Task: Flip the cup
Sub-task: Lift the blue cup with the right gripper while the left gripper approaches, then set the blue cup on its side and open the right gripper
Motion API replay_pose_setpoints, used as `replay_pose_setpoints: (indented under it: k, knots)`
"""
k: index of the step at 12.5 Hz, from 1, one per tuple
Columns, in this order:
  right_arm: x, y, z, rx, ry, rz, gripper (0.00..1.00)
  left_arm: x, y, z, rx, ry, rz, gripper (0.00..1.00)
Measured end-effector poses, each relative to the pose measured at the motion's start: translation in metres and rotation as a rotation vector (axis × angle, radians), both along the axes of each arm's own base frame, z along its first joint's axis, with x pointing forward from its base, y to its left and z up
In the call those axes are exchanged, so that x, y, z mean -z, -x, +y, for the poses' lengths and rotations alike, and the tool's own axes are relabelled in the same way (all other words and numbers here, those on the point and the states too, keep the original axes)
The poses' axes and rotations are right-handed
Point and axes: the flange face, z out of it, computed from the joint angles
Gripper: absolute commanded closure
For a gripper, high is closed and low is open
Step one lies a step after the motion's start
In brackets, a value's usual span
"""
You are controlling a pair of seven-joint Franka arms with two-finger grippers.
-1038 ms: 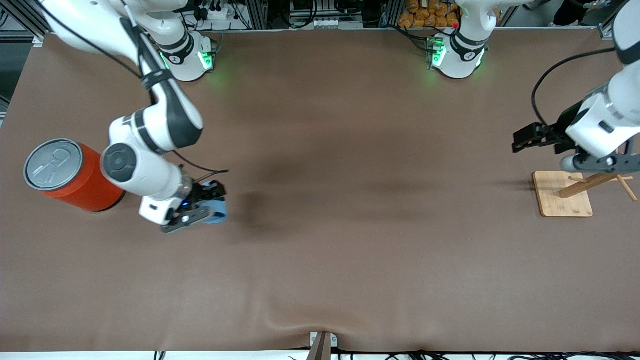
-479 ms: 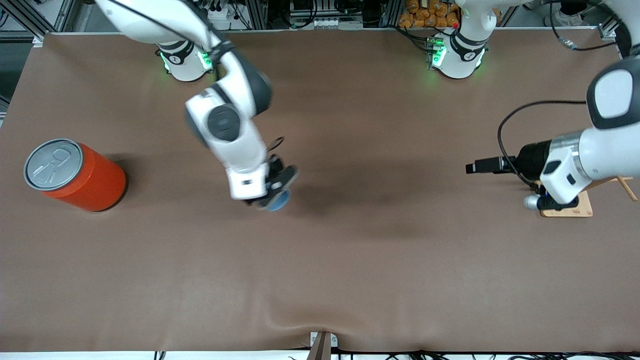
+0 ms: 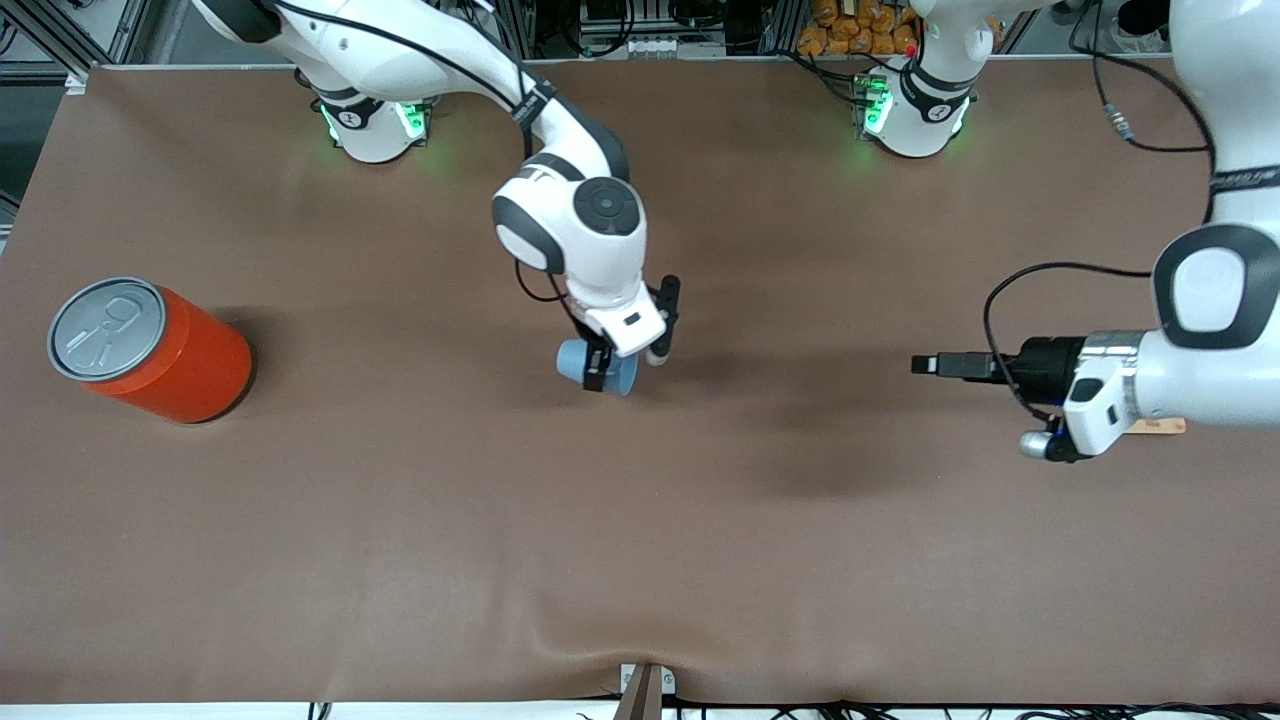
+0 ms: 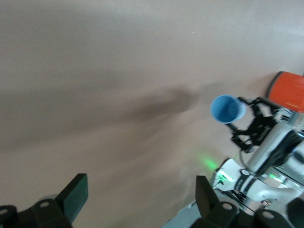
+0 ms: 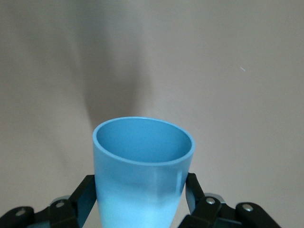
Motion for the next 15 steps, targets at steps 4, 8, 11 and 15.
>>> replay_pose_setpoints:
  k: [4, 8, 11, 15]
  knots:
    - [0.041, 0.034, 0.039, -0.127, 0.016, -0.015, 0.84, 0.020, -0.006, -0.012, 0.014, 0.025, -0.014, 0.00]
    - [0.069, 0.057, 0.059, -0.177, 0.016, 0.001, 0.84, 0.018, -0.007, -0.011, 0.020, 0.006, -0.024, 0.00]
    - [0.078, 0.065, 0.063, -0.189, 0.024, 0.012, 0.82, 0.018, -0.007, -0.011, 0.020, 0.005, -0.024, 0.00]
    - [0.089, 0.067, 0.064, -0.174, 0.028, 0.020, 0.47, 0.020, -0.006, -0.013, 0.029, -0.005, -0.022, 0.00]
